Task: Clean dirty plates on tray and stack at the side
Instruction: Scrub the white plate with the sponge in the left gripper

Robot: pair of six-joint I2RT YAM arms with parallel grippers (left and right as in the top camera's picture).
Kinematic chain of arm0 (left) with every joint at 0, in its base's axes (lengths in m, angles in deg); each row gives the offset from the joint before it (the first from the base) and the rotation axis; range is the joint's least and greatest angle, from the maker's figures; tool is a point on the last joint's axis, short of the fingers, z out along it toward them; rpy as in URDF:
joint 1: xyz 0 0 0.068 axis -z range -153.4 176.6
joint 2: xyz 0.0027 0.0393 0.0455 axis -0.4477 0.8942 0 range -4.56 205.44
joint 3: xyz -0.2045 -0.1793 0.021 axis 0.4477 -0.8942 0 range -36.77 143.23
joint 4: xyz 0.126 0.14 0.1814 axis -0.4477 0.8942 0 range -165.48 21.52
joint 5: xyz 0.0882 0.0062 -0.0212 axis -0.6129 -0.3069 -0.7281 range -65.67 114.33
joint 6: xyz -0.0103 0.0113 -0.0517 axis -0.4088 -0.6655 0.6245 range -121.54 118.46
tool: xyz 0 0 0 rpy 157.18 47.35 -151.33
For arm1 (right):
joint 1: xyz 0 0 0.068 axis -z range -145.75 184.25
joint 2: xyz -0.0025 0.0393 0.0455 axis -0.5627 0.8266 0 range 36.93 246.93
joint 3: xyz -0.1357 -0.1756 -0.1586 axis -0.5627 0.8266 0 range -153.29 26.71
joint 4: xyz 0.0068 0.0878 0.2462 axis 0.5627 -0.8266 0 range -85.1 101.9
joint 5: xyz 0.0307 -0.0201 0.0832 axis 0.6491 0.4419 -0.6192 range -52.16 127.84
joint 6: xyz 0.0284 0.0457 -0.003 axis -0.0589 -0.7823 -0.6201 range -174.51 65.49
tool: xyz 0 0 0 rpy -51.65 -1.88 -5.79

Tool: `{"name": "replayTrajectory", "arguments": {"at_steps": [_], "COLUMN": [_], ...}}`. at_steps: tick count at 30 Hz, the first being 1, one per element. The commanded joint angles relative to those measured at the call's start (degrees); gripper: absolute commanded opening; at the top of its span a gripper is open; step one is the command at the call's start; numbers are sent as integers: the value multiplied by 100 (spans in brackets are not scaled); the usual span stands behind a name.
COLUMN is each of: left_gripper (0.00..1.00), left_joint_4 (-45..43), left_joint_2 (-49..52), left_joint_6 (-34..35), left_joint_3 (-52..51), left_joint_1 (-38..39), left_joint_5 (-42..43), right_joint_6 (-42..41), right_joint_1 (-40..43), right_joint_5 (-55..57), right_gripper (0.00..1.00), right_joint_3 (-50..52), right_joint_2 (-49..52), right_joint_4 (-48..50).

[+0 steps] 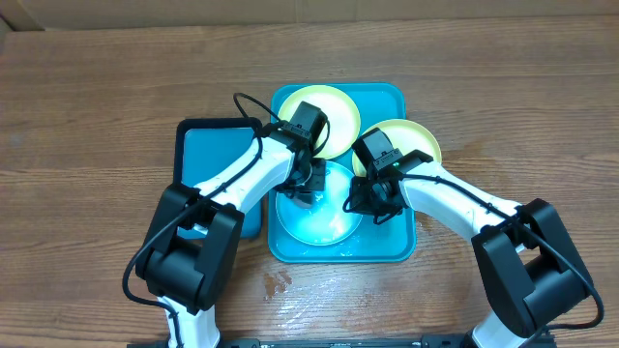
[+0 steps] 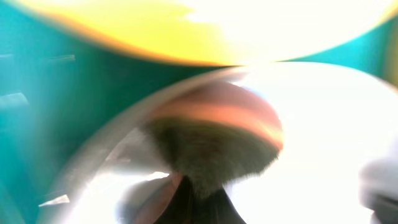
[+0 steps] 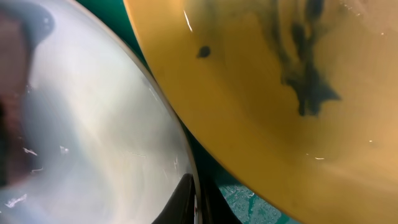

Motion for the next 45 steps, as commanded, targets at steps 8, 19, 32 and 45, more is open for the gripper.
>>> {"name": "replayTrajectory", "arguments": {"at_steps": [8,19,32,45], "left_gripper": [4,4,4,4], "left_joint_4": [254,1860,1714,667], "left_joint_2": [378,376,374,1215], "left_joint_6": [-96,693,597,507], "left_joint_3": [-105,-105,835,557], "left_joint_1": [205,-9,-356,181], "left_joint_5": [2037,-1471,-1930,2166], "right_joint_6": [24,24,24,24], "right_joint_1": [76,76,76,79], "right_joint_5": [813,833,833,835], "right_gripper": [4,4,4,4], "right_joint_3": [146,146,146,146], "right_joint_2": [229,229,229,229], "right_joint_4": [-129,-140,-138,-164]}}
